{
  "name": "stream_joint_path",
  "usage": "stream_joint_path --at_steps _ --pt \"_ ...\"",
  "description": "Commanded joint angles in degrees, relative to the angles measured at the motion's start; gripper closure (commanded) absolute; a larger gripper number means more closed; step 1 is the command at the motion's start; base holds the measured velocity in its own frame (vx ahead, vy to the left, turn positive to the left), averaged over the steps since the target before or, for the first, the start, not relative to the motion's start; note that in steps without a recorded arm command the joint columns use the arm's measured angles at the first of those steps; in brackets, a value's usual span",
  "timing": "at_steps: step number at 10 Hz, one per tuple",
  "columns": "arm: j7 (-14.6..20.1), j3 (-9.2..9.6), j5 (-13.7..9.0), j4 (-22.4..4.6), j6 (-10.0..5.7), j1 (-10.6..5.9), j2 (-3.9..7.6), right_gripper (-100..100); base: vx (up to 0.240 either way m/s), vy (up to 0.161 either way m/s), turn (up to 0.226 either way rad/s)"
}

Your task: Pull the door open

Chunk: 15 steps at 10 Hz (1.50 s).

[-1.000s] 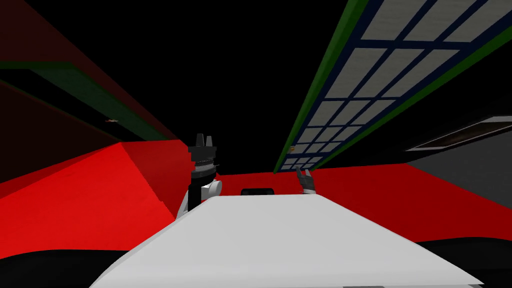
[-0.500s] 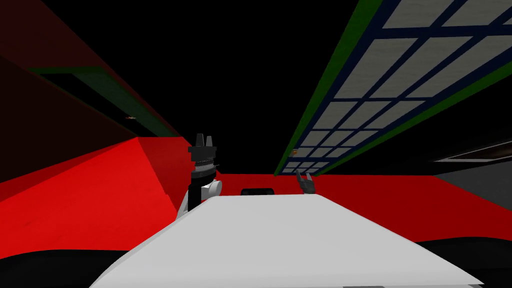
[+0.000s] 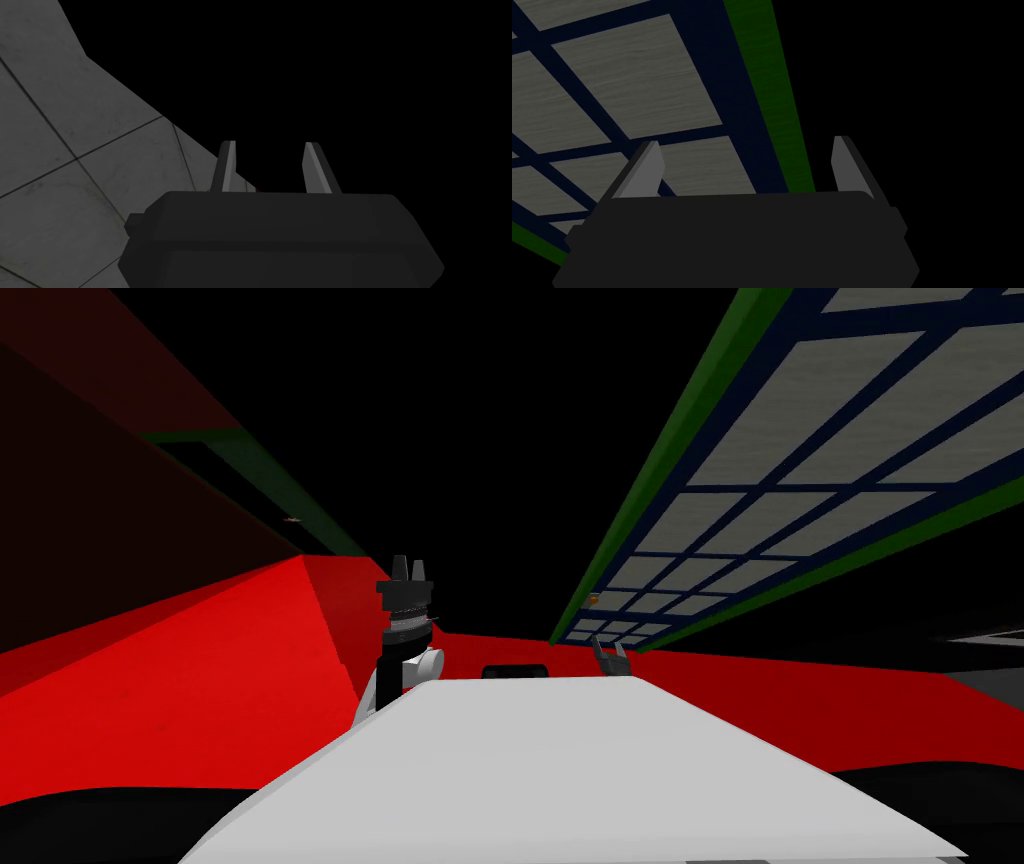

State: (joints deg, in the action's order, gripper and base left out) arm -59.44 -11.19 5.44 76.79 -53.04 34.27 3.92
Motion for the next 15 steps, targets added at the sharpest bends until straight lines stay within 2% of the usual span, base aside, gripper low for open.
stream_joint_path --at_steps 1,7,15 --pt "-1.7 -0.17 0.1 -1.2 -0.77 0.26 -0.3 -100 0.037 -0.088 0.123" --pt "-7.8 -0.97 0.2 -6.7 -3.99 0.97 -1.52 -100 0.05 -0.104 0.138" --pt "-16.2 -2.06 0.4 -14.2 -8.39 1.95 -4.09 -100 0.051 -0.127 0.135"
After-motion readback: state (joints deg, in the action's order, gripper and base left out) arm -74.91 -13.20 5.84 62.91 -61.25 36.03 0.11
